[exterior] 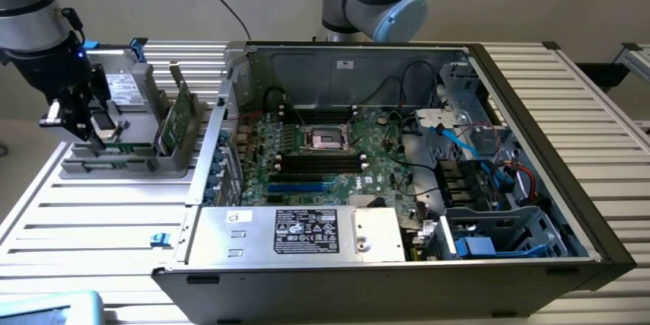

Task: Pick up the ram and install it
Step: 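Pick up the ram and move it above insertion slot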

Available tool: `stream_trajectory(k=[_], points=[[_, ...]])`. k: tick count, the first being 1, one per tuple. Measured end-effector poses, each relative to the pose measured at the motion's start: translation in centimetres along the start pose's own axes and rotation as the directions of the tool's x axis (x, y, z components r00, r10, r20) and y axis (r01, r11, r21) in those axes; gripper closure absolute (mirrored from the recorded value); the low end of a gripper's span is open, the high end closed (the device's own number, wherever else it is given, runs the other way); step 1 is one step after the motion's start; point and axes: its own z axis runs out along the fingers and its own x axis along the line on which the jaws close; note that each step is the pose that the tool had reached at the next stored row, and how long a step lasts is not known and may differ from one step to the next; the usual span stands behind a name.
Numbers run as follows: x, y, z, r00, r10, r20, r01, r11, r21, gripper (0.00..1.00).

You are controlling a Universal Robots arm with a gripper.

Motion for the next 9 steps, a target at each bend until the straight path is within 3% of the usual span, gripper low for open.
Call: stream_trajectory(k=[9], points=[[0.0, -0.05, 1.64, 1.0, 0.002, -0.0003, -0.002, 1.0, 0.0, 0.49]])
